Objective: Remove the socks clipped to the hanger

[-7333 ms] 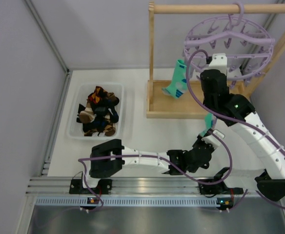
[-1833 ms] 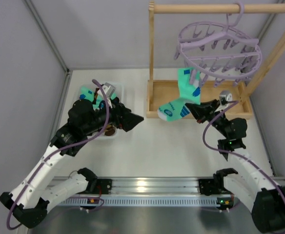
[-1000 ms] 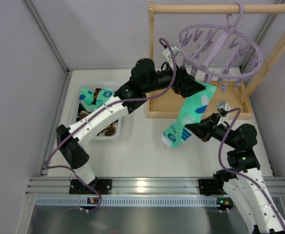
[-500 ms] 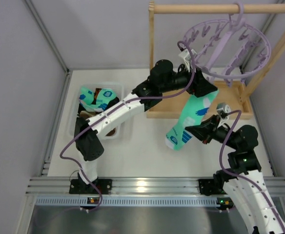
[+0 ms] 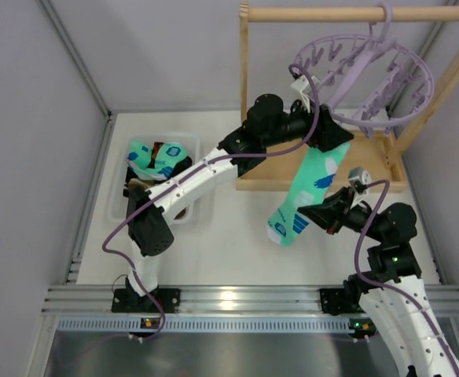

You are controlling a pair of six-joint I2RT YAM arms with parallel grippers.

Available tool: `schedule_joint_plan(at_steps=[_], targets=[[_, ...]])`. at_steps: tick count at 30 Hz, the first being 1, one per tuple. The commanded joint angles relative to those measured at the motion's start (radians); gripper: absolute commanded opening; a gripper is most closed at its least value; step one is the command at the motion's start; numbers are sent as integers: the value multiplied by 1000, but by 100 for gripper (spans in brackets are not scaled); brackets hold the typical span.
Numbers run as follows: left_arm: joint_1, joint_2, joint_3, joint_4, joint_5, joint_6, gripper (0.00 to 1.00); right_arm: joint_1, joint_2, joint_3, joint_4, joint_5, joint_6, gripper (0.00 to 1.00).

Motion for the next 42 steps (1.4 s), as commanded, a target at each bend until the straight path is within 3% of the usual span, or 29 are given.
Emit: schedule_joint_plan(at_steps=[1,9,13,19,21,25,34,38,41,42], targets=[[-5,0,56,85,-6,35,81,9,-12,10,20,-43,-19,0],[-2,-6,52,85,-46,86,81,9,-22,7,8,-61,-28,0],[11,-9,54,86,-40,78,96,9,-17,7,-20,-46,-42,0],[29,-7,60,85,18,52,96,11,-16,13,-28,-27,-53,0],[31,-4,66,85,52,43,93,11,-12,11,-28,-23,-54,0],[32,-6,71,85,75,34,71,9,-11,8,-23,-26,-51,0],[34,26,111,85,86,23,61,9,-8,7,-20,-46,-47,0],[34,34,111,85,75,20,37,11,-12,5,-22,-46,-45,0],[34,39,111,85,74,17,35,9,-15,4,-22,-43,-45,0],[34,40,111,85,75,18,30,9,-17,1,-22,-41,-44,0]])
